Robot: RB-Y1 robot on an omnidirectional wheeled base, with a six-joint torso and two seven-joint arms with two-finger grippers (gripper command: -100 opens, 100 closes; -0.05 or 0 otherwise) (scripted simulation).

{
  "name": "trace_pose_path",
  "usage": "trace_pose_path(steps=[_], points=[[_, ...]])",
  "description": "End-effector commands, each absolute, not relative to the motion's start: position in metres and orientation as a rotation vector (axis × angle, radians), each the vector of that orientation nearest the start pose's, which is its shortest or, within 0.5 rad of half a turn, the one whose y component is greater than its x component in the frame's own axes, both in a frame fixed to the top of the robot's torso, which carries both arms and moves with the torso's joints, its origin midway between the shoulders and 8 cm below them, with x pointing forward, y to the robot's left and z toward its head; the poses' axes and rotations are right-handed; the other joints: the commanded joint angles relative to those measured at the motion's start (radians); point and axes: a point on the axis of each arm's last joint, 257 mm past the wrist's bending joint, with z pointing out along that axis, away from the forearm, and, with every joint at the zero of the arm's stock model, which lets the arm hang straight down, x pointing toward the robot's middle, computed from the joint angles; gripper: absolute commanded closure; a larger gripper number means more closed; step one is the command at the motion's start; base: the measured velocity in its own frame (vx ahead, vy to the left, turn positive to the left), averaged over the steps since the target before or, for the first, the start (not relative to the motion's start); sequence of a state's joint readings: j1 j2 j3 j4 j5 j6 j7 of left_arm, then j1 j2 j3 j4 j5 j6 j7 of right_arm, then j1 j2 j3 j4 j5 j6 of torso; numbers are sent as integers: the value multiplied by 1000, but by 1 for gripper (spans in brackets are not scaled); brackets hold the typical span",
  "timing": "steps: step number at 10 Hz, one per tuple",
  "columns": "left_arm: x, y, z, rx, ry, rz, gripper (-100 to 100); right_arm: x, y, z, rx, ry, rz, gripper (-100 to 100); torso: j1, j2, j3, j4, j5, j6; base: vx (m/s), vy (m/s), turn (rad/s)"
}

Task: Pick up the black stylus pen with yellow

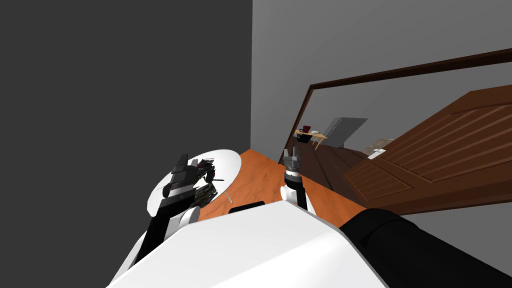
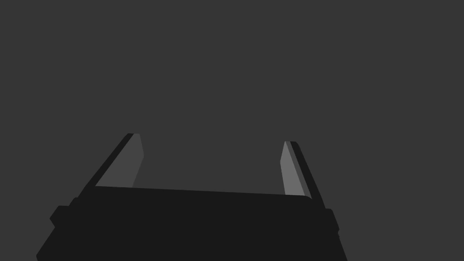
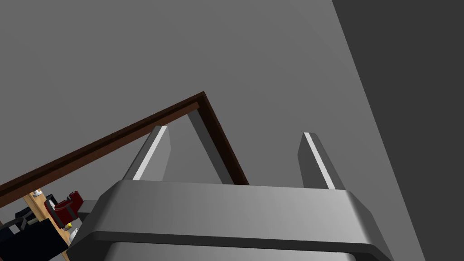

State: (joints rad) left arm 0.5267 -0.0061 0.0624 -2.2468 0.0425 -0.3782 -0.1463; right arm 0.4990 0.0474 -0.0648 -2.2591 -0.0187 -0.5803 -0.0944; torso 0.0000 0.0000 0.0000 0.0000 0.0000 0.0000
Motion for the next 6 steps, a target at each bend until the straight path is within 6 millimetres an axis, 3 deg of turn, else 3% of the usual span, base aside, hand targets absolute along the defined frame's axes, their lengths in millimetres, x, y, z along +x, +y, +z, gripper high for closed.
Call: trace_pose_path(steps=[1, 6], points=[[374, 313, -39, -768, 810, -1069, -100, 328, -306, 31, 675, 490, 1347, 0, 0, 0, 0, 0, 0, 0, -16, -18, 0], [406, 314, -83, -810, 947, -1032, -100, 328, -306, 31, 675, 490, 1347, 0, -1, 1, 1, 0, 0, 0, -24, -27, -9]])
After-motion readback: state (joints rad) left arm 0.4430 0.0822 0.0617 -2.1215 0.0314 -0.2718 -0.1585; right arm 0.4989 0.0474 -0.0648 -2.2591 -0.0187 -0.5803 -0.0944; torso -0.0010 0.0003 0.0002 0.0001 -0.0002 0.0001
